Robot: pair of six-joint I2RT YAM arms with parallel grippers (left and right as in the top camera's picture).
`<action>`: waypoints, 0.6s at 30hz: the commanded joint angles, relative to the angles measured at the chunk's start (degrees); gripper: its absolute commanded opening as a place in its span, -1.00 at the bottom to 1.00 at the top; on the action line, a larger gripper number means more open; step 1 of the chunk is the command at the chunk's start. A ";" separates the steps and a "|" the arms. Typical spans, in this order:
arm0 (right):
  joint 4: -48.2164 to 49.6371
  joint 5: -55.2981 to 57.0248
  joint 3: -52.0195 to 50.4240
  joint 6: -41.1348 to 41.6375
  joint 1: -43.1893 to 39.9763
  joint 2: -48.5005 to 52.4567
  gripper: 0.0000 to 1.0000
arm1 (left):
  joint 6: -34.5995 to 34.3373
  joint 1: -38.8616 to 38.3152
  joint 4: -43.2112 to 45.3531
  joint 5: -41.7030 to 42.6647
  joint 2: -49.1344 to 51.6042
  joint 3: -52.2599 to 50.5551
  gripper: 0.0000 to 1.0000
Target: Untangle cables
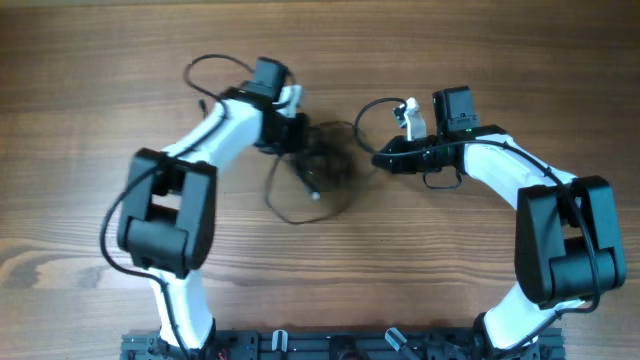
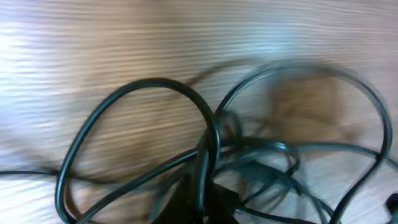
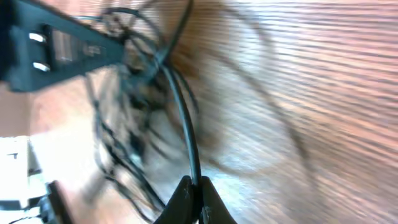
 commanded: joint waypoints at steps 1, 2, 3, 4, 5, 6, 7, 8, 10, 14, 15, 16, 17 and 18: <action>-1.05 10.38 0.94 2.03 0.15 1.07 -0.91 | 0.15 5.99 -3.76 -2.51 -2.14 0.55 -0.92; -1.33 12.11 0.94 2.38 0.15 1.07 -0.91 | 0.15 7.06 -4.61 -2.51 -2.16 0.55 -0.92; -1.79 15.06 0.94 3.04 0.15 1.07 -0.91 | 0.17 8.48 -5.62 -2.51 -2.29 0.55 -0.92; -2.27 18.21 0.94 3.04 0.13 1.07 -0.91 | 0.52 9.81 -6.49 -2.49 -2.69 0.55 -0.92; -2.60 19.63 0.96 3.13 -0.07 1.07 -0.91 | 1.57 10.97 -7.06 -2.47 -3.39 0.55 -0.92; -2.84 19.85 1.03 3.80 -0.31 1.01 -0.91 | 1.73 11.93 -7.48 -2.49 -4.37 0.55 -0.92; -3.15 19.80 1.11 5.49 -1.01 0.59 -0.91 | 1.73 13.11 -7.72 -2.47 -6.03 0.55 -0.92; -3.48 19.82 1.25 6.12 -1.51 -0.07 -0.92 | 1.73 14.14 -7.67 -2.47 -8.04 0.55 -0.92; -4.04 19.61 1.64 5.84 -2.32 -2.49 -0.91 | 1.68 15.87 -7.39 -2.47 -12.81 0.55 -0.92; -2.91 14.93 2.14 2.38 -2.36 -10.86 -0.91 | 1.57 18.25 -5.97 -2.49 -23.47 0.55 -0.92; -1.01 9.68 2.14 -0.37 -2.36 -14.03 -0.91 | 1.42 18.56 -5.53 -2.49 -26.51 0.55 -0.92; 0.90 6.51 2.14 -1.16 -2.36 -16.31 -0.91 | 1.42 18.60 -5.05 -2.49 -28.70 0.55 -0.92; 3.56 3.34 2.14 -1.62 -2.36 -18.62 -0.91 | 1.42 18.60 -4.46 -2.49 -30.75 0.55 -0.92; 6.40 1.60 2.14 -1.44 -2.36 -20.74 -0.91 | 1.40 18.58 -3.91 -2.10 -32.89 0.55 -0.92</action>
